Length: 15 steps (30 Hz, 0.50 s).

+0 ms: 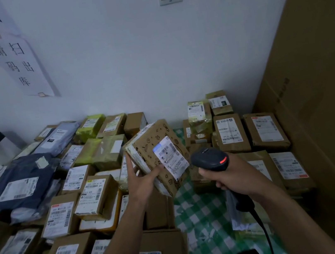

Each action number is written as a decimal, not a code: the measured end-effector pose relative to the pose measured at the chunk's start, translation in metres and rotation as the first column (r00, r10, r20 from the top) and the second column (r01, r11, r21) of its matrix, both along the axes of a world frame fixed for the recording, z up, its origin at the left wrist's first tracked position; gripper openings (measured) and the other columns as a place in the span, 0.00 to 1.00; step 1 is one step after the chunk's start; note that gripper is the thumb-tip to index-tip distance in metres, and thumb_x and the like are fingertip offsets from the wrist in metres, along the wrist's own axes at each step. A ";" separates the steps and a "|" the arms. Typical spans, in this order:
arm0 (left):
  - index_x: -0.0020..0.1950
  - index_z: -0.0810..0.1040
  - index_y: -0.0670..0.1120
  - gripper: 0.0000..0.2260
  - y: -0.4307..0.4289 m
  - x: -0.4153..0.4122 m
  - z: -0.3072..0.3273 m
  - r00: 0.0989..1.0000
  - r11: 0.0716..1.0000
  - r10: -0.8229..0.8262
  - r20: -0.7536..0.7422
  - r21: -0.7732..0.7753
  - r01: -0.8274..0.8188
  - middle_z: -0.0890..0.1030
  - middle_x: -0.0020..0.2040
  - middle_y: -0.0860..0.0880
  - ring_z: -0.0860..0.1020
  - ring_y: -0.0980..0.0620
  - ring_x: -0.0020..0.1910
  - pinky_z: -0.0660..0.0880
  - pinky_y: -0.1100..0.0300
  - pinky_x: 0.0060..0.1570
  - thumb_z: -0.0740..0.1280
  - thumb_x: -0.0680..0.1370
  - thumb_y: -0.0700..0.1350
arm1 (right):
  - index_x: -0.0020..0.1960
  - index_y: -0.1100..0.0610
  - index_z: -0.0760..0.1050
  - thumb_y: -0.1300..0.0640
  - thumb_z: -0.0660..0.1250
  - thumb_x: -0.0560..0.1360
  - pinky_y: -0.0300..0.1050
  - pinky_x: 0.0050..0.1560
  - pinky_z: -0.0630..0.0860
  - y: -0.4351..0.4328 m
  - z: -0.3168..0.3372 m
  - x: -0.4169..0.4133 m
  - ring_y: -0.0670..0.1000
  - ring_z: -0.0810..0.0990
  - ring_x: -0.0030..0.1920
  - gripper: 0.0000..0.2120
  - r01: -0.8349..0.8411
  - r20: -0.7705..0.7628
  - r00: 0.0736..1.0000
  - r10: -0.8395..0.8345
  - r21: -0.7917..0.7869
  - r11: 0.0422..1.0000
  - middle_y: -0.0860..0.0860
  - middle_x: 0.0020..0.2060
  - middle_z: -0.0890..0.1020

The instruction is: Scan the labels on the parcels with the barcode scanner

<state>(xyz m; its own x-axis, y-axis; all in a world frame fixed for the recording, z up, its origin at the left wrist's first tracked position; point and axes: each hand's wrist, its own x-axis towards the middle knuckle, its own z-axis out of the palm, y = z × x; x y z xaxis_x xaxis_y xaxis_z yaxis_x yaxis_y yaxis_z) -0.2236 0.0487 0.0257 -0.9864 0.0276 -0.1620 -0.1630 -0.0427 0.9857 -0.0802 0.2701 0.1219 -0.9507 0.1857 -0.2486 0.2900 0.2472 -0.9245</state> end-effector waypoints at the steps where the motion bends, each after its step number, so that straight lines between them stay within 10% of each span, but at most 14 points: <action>1: 0.80 0.55 0.70 0.54 -0.002 -0.007 0.004 0.999 0.999 0.034 0.000 0.019 -0.034 0.77 0.67 0.51 0.79 0.47 0.65 0.81 0.38 0.58 0.84 0.67 0.41 | 0.58 0.42 0.81 0.48 0.76 0.76 0.40 0.39 0.77 0.003 0.001 -0.006 0.42 0.80 0.34 0.12 0.026 -0.003 1.000 -0.026 -0.017 1.000 0.42 0.33 0.84; 15: 0.79 0.56 0.65 0.55 0.025 -0.168 0.036 0.985 0.990 0.029 -0.171 -0.132 -0.052 0.78 0.68 0.52 0.79 0.50 0.66 0.82 0.40 0.57 0.86 0.62 0.48 | 0.57 0.46 0.82 0.48 0.78 0.74 0.42 0.39 0.80 0.013 0.007 -0.160 0.46 0.82 0.35 0.12 0.051 -0.027 0.998 -0.052 -0.035 0.998 0.48 0.34 0.84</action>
